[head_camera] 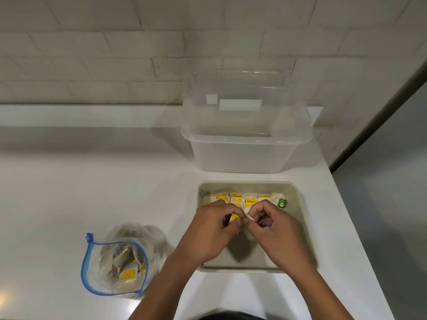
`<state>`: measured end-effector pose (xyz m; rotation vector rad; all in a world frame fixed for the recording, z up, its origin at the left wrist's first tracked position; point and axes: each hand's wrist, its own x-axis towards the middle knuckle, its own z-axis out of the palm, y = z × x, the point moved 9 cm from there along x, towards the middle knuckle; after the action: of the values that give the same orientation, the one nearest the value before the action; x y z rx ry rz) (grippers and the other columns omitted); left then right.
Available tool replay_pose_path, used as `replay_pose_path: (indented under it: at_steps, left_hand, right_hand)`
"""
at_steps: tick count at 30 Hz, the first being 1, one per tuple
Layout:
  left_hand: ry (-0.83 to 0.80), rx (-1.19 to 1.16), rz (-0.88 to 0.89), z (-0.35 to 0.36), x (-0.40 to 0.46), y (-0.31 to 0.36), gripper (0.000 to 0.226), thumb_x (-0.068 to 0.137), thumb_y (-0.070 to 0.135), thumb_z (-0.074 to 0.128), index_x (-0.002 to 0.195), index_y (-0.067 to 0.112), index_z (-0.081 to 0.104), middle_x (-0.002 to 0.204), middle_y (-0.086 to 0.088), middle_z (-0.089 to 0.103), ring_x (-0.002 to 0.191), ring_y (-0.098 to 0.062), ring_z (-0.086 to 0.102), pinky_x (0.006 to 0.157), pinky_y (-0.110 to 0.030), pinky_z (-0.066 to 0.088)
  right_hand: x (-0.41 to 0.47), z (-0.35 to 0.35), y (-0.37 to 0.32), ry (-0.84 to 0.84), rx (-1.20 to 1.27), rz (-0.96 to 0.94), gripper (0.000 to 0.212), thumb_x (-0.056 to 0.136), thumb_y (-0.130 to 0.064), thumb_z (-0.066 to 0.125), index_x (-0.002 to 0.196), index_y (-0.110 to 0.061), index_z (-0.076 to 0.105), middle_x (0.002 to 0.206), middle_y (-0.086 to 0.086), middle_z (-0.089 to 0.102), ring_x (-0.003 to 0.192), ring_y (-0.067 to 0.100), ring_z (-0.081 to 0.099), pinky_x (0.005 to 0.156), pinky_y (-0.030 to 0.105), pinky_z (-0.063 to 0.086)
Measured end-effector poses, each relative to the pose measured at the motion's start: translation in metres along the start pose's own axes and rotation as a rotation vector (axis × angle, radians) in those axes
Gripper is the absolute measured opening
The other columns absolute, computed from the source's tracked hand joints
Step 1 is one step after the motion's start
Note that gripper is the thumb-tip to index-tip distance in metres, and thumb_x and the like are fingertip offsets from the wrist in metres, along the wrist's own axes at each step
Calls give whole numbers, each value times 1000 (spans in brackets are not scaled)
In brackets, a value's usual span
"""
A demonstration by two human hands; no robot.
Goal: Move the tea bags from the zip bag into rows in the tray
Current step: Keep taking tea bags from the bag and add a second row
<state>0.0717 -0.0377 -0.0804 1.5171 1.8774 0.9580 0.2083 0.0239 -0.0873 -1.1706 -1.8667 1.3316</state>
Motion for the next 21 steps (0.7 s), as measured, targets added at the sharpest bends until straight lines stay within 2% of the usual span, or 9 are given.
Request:
replay_pose_path:
  at_steps: [2, 5, 7, 10, 13, 17, 21]
  left_hand:
    - [3, 54, 23, 2, 3, 1, 10, 90, 22, 69, 96, 29, 73, 75, 11, 54, 72, -10, 52, 67, -19, 41]
    - [-35, 98, 55, 7, 6, -1, 14, 91, 23, 66, 101, 30, 73, 76, 9, 53, 73, -12, 51, 69, -26, 43]
    - [-62, 79, 54, 10, 6, -2, 17, 90, 25, 64, 102, 34, 72, 78, 9, 54, 73, -12, 52, 70, -28, 44]
    - [-105, 81, 39, 15, 6, -6, 19, 90, 26, 60, 101, 36, 72, 82, 7, 57, 72, -11, 52, 71, -30, 45]
    - [-139, 117, 37, 17, 5, -9, 17, 92, 22, 61, 97, 32, 74, 77, 11, 50, 71, -5, 48, 67, -24, 37]
    - [-166, 158, 38, 21, 2, -13, 21, 94, 23, 61, 106, 34, 74, 76, 17, 47, 71, 0, 48, 68, -19, 36]
    - [-100, 223, 16, 15, 2, -19, 25, 95, 29, 61, 116, 42, 68, 81, 17, 50, 70, -4, 49, 72, -26, 46]
  right_hand:
    - [-1, 3, -2, -12, -29, -34, 17, 80, -8, 76, 77, -19, 63, 75, -10, 61, 68, 6, 58, 63, 20, 47]
    - [0, 6, -3, -63, -87, -113, 21, 84, -8, 73, 79, -27, 67, 96, -13, 63, 94, 11, 64, 75, 26, 53]
    - [-1, 7, -4, -91, -82, -135, 20, 88, -8, 70, 80, -27, 69, 99, -12, 64, 96, 12, 65, 79, 27, 53]
    - [1, 6, 1, -88, -87, -104, 16, 88, -12, 72, 78, -23, 65, 90, -11, 68, 87, 12, 65, 79, 29, 52]
    - [3, 2, 12, -63, -121, -17, 22, 82, -20, 79, 80, -22, 57, 79, -8, 66, 74, 20, 60, 71, 31, 49]
    - [7, 4, 23, -106, -78, 69, 36, 78, -14, 82, 96, -30, 56, 69, -9, 62, 60, 5, 54, 61, 18, 46]
    - [10, -4, 44, -105, -222, 150, 18, 77, -20, 83, 77, -26, 66, 63, -13, 60, 54, 0, 50, 55, 13, 41]
